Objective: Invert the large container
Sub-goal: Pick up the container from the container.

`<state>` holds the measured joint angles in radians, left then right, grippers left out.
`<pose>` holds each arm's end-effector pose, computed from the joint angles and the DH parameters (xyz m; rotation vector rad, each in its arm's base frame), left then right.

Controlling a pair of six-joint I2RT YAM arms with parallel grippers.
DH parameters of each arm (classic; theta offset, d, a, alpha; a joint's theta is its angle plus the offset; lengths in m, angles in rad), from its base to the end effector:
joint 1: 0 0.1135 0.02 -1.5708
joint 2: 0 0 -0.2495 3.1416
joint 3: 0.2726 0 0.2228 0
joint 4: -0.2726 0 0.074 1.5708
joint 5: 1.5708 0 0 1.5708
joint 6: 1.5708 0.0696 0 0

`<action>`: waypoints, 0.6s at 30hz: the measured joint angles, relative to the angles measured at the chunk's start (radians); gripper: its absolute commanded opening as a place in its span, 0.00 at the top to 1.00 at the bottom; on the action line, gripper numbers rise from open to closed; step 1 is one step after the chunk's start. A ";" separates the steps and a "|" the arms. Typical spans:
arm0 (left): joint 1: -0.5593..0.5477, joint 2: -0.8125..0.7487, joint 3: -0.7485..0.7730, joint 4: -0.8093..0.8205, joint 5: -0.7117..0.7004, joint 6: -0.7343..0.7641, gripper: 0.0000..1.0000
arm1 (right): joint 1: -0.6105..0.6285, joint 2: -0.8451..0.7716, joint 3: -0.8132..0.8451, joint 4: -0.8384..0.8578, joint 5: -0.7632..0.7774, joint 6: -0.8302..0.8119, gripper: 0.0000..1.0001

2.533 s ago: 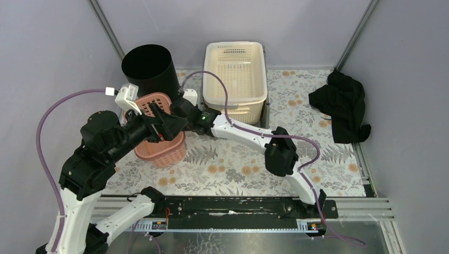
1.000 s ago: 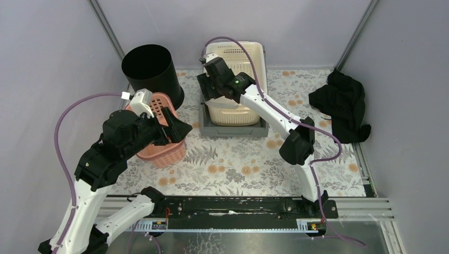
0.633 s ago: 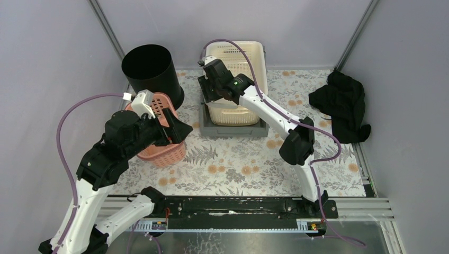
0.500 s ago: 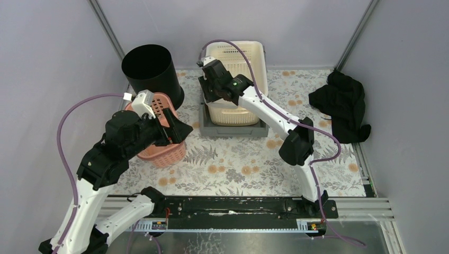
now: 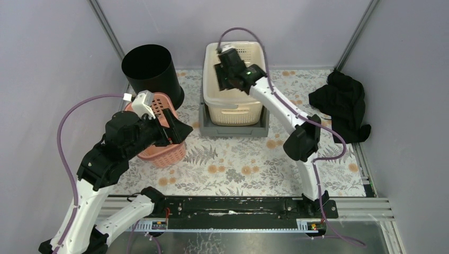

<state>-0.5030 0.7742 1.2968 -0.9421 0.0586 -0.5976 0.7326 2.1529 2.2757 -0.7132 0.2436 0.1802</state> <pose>0.1107 -0.0656 0.3886 -0.0586 2.0718 -0.7550 0.3683 0.3088 0.3289 -0.4510 2.1059 0.2693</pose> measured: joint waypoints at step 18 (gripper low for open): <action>0.000 0.011 -0.039 0.013 0.013 0.000 0.00 | -0.373 -0.103 -0.090 -0.071 0.051 0.037 0.59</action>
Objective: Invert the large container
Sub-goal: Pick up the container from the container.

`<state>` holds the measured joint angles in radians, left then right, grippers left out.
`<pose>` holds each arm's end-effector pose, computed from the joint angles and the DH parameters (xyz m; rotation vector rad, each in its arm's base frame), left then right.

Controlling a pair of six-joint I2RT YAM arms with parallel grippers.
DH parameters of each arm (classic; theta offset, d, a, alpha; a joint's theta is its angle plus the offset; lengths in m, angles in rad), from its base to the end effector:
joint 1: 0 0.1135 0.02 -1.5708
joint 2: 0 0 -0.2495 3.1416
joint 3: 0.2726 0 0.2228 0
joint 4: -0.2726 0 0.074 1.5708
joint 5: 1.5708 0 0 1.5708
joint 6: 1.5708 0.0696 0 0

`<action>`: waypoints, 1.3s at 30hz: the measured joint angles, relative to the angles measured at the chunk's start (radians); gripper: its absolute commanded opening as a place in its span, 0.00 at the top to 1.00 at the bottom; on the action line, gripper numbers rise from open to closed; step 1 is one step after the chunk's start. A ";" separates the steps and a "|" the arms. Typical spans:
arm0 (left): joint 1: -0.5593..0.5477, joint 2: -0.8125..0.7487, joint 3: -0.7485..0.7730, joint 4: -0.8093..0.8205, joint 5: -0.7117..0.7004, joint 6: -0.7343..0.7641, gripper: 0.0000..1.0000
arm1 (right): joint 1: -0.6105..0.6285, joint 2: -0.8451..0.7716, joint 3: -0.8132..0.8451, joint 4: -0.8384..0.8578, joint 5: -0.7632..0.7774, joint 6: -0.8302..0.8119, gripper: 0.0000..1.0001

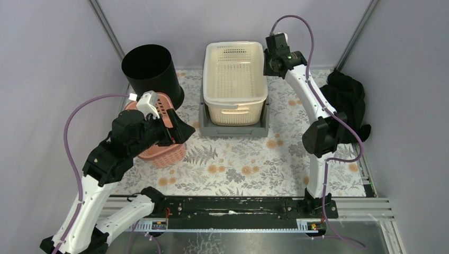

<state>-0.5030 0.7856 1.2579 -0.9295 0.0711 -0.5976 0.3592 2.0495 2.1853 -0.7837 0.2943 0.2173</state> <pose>0.1169 -0.0699 0.3777 -0.0532 2.1125 -0.7518 0.4298 0.1398 0.3386 0.0057 2.1865 -0.0016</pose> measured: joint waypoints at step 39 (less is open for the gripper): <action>0.000 0.037 -0.018 0.032 0.011 0.000 0.00 | 0.000 0.029 -0.040 0.010 -0.132 0.011 0.93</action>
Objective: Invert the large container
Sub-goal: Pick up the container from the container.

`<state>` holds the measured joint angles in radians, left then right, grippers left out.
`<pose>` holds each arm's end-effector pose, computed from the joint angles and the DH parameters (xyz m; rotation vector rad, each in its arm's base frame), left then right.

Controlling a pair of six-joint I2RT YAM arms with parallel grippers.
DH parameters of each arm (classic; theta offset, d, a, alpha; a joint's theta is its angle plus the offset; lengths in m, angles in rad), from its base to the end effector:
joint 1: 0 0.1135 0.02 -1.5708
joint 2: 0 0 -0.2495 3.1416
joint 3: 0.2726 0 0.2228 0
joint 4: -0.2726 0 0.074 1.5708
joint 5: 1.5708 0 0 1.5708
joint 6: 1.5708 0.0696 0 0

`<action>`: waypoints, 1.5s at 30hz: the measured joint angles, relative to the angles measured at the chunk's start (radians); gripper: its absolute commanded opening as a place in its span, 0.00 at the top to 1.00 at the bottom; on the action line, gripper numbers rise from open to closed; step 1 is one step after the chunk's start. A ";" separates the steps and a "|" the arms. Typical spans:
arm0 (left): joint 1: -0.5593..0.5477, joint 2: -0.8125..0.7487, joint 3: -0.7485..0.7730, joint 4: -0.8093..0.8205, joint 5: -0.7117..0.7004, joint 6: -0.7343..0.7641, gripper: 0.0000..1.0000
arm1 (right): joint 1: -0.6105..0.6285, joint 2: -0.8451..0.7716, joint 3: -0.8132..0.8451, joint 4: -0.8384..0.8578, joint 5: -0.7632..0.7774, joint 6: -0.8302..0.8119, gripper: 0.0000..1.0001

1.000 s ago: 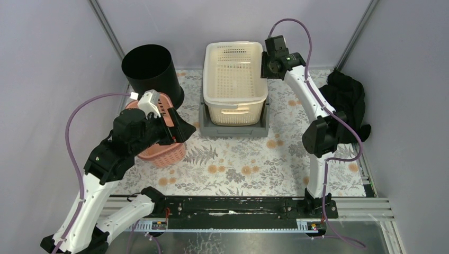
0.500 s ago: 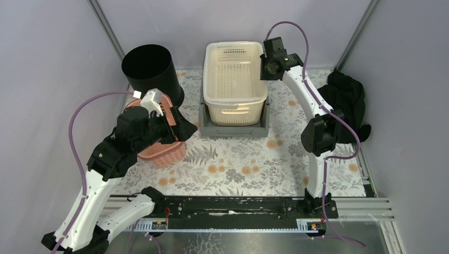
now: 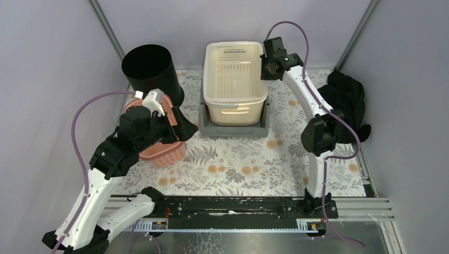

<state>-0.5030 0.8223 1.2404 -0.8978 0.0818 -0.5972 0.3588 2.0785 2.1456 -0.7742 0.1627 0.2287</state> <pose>0.1279 -0.0769 0.3721 -0.0476 2.1374 -0.7528 0.4345 0.1509 0.3131 -0.0624 2.2689 0.1256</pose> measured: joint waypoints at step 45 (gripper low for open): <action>0.000 -0.038 -0.026 0.008 0.000 0.000 0.00 | -0.128 -0.269 0.013 0.160 -0.233 0.160 1.00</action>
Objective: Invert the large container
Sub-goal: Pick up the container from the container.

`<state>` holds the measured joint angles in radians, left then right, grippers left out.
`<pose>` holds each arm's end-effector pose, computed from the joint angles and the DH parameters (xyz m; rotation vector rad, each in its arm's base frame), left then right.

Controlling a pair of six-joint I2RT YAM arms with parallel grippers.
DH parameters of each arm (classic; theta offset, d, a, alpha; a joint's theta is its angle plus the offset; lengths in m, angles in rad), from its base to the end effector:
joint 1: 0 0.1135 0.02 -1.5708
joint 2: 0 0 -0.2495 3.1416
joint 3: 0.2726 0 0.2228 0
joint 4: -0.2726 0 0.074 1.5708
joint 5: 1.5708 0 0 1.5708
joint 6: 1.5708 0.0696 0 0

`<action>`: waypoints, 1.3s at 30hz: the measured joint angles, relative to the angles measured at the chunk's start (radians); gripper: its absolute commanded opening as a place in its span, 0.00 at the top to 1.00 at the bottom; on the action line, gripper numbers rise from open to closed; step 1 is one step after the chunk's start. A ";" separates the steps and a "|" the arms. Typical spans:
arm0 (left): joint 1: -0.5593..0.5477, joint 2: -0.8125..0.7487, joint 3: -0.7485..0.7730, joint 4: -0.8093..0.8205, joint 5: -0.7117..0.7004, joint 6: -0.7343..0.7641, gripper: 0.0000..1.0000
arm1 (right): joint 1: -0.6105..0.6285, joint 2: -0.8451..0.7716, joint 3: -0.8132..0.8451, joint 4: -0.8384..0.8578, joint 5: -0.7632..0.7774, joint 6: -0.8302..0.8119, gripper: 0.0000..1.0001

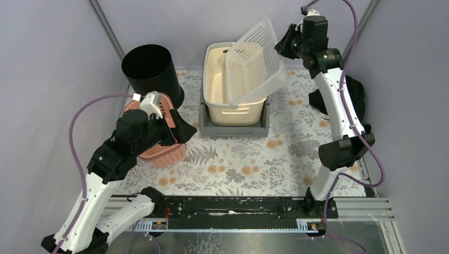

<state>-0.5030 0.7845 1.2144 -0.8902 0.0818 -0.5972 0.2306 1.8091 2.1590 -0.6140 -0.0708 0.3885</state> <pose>0.1216 -0.0734 0.3700 -0.0460 2.1178 -0.7606 0.3867 0.0958 0.4484 0.0966 1.8608 0.4972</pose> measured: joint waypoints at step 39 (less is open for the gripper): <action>0.000 0.241 -0.014 0.153 0.046 0.016 0.00 | -0.183 -0.209 -0.475 0.157 -0.500 0.140 1.00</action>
<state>-0.5030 1.0252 1.2003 -0.7376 0.1280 -0.5808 0.0479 1.6001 1.6844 -0.4572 -0.5705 0.5289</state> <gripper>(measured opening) 0.998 0.163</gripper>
